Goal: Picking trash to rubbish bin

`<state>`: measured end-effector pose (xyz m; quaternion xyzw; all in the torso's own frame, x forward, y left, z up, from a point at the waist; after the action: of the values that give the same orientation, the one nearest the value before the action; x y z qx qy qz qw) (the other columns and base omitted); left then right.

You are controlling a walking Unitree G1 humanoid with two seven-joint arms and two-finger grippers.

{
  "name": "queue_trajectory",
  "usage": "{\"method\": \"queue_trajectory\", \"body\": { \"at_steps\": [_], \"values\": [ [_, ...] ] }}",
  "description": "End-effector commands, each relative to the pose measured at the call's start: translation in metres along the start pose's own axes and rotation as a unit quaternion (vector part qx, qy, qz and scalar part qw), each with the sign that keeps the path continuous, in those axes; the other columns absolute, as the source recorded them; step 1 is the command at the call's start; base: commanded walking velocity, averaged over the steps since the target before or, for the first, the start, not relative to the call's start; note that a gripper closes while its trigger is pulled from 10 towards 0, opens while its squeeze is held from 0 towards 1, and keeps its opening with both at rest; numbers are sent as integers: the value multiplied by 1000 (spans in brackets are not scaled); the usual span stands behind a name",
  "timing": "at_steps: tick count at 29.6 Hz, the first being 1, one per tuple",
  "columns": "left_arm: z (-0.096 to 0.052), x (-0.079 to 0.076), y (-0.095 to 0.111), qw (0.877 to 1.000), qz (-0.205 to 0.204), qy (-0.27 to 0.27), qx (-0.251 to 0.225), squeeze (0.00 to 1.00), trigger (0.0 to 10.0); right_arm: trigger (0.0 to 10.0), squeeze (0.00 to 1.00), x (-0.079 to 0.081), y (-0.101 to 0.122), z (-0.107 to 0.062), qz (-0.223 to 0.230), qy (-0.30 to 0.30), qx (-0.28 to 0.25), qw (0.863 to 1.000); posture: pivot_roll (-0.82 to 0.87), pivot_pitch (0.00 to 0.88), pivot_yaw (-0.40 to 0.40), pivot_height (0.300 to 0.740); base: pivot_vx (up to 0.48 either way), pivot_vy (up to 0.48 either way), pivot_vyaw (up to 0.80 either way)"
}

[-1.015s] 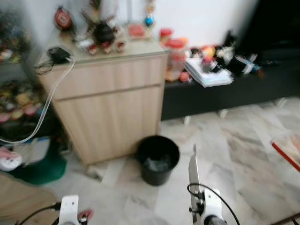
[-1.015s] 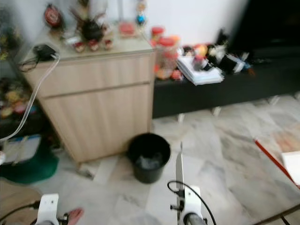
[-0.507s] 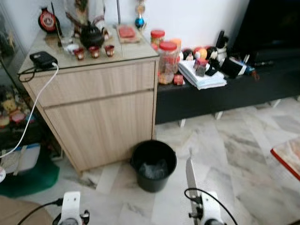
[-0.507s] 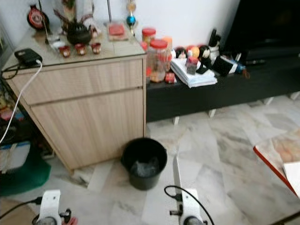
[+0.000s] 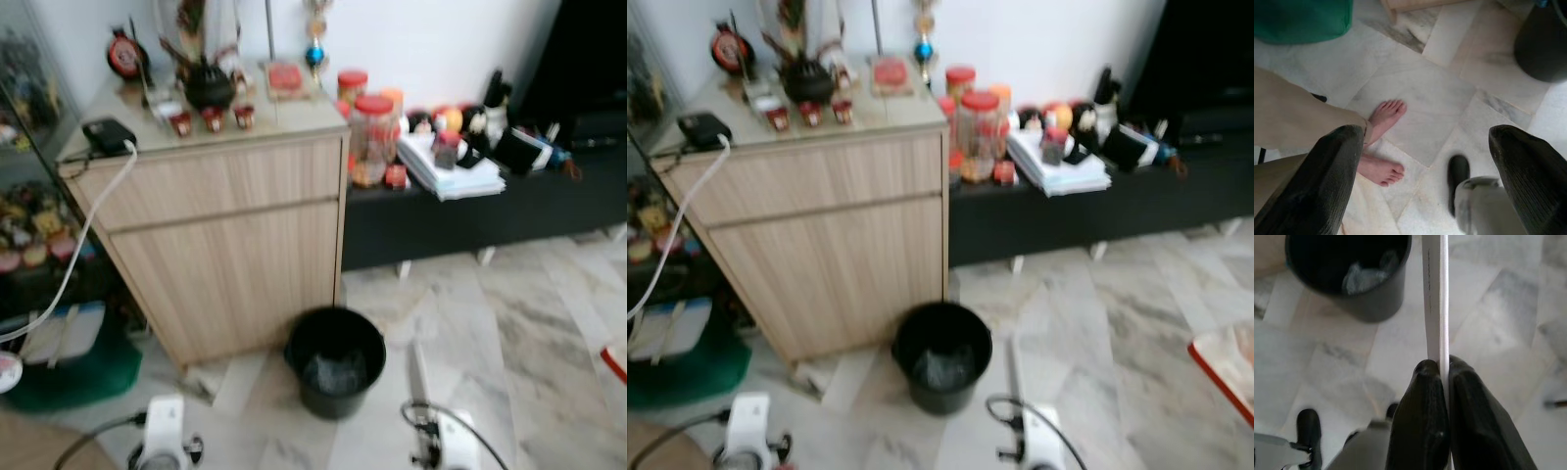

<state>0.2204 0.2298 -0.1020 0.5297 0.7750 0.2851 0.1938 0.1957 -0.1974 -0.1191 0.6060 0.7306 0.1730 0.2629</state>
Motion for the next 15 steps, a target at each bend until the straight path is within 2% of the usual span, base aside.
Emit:
{"method": "queue_trajectory", "body": {
  "at_steps": [1,15],
  "values": [
    [0,11,0,1000,4,12,3,0,10000,10000,0,12,11,2,8,12,-14,1000,-21,18,-24,740,266,0,0],
    [0,13,0,1000,0,14,4,0,10000,10000,0,10,11,2,7,11,-16,1000,-18,35,-27,740,287,0,0]
  ]
}}
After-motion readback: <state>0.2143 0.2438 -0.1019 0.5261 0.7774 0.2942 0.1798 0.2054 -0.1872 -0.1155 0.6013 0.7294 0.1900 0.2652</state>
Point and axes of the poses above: a point about 5 cm out from each wrist's last joint towards the gripper, its own z axis pointing out of the wrist towards the gripper, its own y axis along the axis of the wrist's last joint, x = y × z, the point moved 4 cm from there along z, pointing out of the wrist towards the gripper, and after that the axes turned 15 degrees about -z, right-handed, at the moved point
